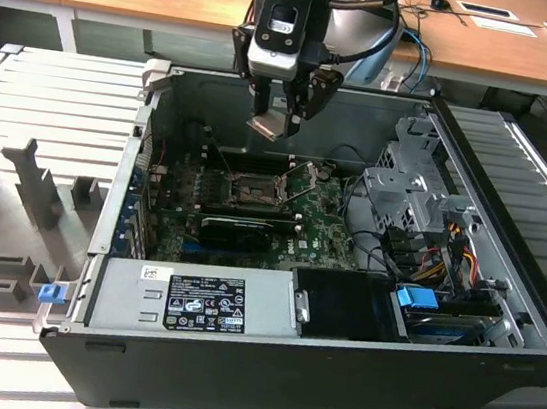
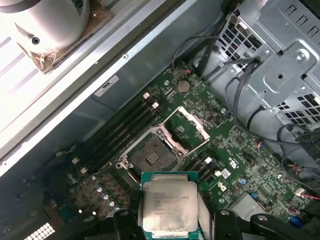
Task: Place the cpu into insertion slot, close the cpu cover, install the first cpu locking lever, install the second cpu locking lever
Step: 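Place the cpu into insertion slot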
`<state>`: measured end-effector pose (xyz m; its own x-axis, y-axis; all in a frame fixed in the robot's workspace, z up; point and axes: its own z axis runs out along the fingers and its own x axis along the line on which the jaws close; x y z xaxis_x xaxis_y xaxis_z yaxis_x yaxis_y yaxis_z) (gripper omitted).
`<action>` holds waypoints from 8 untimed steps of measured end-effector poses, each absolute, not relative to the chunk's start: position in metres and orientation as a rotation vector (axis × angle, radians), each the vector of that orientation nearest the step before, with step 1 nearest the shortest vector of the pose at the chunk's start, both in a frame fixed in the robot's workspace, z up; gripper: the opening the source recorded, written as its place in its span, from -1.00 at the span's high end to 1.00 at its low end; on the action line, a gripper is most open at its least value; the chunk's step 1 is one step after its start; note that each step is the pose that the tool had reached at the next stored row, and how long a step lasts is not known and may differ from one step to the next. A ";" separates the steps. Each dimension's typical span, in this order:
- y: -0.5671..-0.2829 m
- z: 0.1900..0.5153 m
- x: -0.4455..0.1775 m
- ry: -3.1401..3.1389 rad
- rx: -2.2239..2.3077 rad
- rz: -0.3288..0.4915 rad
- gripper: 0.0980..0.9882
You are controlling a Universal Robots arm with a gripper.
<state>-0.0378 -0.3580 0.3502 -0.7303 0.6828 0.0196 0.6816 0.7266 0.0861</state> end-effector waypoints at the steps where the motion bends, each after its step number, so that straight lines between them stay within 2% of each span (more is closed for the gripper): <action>1: -0.358 0.350 -0.038 2.904 1.154 0.137 0.03; 8: -0.358 0.350 -0.038 2.877 1.217 0.136 0.03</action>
